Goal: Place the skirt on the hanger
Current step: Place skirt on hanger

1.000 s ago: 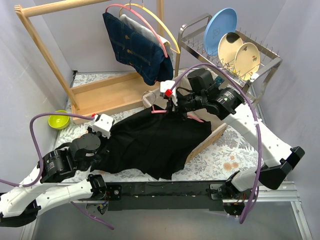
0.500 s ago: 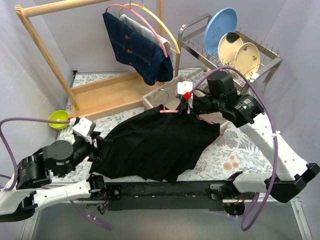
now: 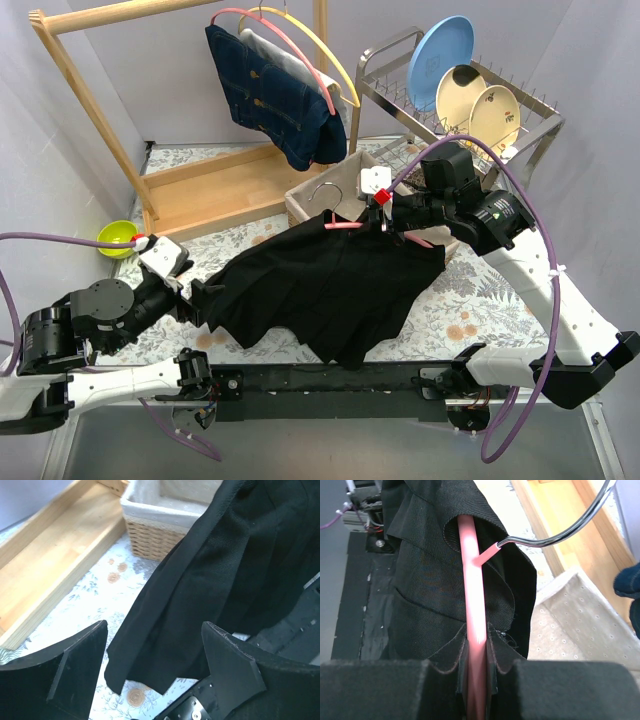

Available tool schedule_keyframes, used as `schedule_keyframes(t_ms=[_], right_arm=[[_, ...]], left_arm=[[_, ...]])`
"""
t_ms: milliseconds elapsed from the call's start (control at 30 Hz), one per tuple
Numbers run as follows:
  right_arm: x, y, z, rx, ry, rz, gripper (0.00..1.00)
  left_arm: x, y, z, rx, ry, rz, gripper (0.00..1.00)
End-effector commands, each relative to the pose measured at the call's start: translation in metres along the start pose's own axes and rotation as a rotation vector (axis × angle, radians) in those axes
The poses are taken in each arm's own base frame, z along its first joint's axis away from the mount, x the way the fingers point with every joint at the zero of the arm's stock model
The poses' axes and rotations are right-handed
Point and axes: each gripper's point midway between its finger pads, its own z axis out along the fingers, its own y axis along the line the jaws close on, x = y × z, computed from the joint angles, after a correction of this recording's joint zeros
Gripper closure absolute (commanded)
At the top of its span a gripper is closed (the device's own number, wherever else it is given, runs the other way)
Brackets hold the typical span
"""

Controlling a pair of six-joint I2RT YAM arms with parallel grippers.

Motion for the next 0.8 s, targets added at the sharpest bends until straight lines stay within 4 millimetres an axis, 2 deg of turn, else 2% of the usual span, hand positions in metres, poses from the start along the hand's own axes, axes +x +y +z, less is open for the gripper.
schedule_keyframes(t_ms=[0, 100, 167, 200, 233, 267, 400, 433, 500, 567, 767], right_arm=[[-0.025, 0.010, -0.009, -0.039, -0.086, -0.087, 0.99], [-0.028, 0.012, -0.010, -0.048, -0.093, -0.090, 0.99], [-0.028, 0.012, -0.010, -0.049, -0.093, -0.089, 0.99], [-0.027, 0.012, -0.009, -0.051, -0.092, -0.087, 0.99], [-0.027, 0.012, -0.009, -0.051, -0.092, -0.088, 0.99], [-0.027, 0.012, -0.010, -0.051, -0.091, -0.089, 0.99], [-0.028, 0.014, -0.009, -0.064, -0.097, -0.090, 0.99], [-0.029, 0.014, -0.010, -0.062, -0.099, -0.093, 0.99], [-0.028, 0.012, -0.012, -0.043, -0.089, -0.098, 0.99], [-0.026, 0.011, -0.016, -0.024, -0.078, -0.115, 0.99], [-0.022, 0.014, -0.036, 0.017, -0.067, -0.155, 0.99]], left_arm=[[0.017, -0.010, 0.008, 0.024, 0.083, 0.039, 0.27], [0.030, -0.018, 0.016, 0.032, 0.113, 0.064, 0.27], [0.036, -0.019, 0.020, 0.024, 0.133, 0.076, 0.32], [0.037, -0.018, 0.020, 0.011, 0.135, 0.079, 0.44], [0.036, -0.017, 0.020, 0.008, 0.134, 0.078, 0.66], [0.036, -0.016, 0.020, 0.002, 0.130, 0.077, 0.72], [0.039, -0.014, 0.021, -0.012, 0.141, 0.102, 0.84], [0.040, -0.012, 0.023, -0.032, 0.143, 0.112, 1.00], [0.043, -0.008, 0.025, -0.082, 0.167, 0.129, 1.00], [0.041, 0.006, 0.020, -0.138, 0.169, 0.138, 1.00], [0.018, 0.032, -0.001, -0.179, 0.082, 0.072, 1.00]])
